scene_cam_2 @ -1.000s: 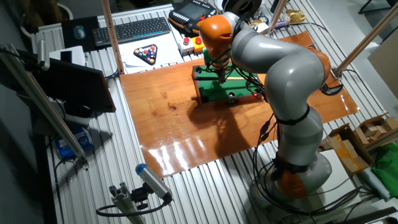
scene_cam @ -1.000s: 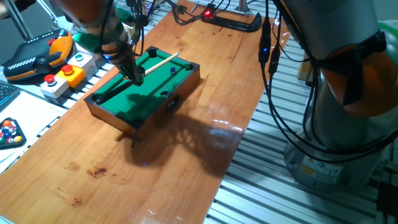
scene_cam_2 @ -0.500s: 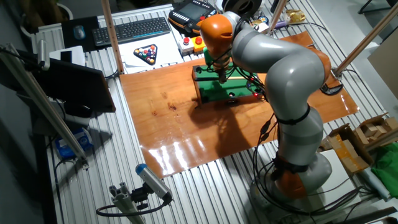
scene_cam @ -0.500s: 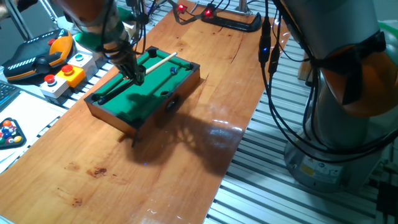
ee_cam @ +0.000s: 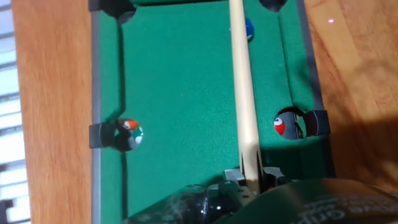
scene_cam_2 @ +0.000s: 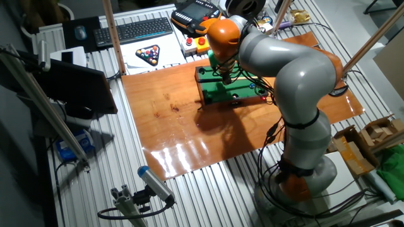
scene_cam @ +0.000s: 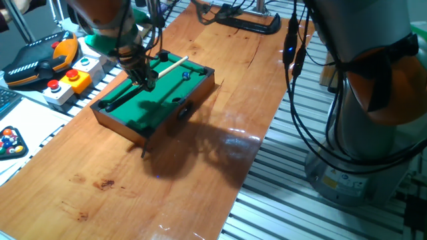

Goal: Hit the pool ball

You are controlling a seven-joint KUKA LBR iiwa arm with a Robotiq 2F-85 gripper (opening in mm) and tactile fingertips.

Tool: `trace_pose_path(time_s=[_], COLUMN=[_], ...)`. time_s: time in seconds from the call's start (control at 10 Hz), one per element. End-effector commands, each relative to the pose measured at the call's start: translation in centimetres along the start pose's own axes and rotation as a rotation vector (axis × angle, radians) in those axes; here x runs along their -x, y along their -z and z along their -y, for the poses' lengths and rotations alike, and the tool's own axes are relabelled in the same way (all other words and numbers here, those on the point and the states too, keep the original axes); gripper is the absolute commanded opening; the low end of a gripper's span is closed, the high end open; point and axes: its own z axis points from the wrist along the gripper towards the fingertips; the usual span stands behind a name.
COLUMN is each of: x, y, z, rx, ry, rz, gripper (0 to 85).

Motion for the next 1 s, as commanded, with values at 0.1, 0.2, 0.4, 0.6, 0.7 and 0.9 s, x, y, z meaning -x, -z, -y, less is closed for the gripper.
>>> trace_pose_path(time_s=[0.1, 0.2, 0.4, 0.6, 0.7, 0.9], x=[0.0, -0.1, -0.7, -2.0, -2.7, -4.2], y=[0.0, 0.1, 0.4, 1.0, 1.2, 0.9], z=[0.0, 0.0, -0.4, -0.8, -1.1, -1.6], rx=[-0.079, -0.097, -0.103, -0.103, -0.106, -0.116], ry=[-0.105, -0.126, -0.144, -0.167, -0.175, -0.2], rz=[-0.011, -0.026, -0.024, -0.013, -0.013, -0.039], gripper=[0.7, 0.7, 0.7, 0.7, 0.7, 0.7])
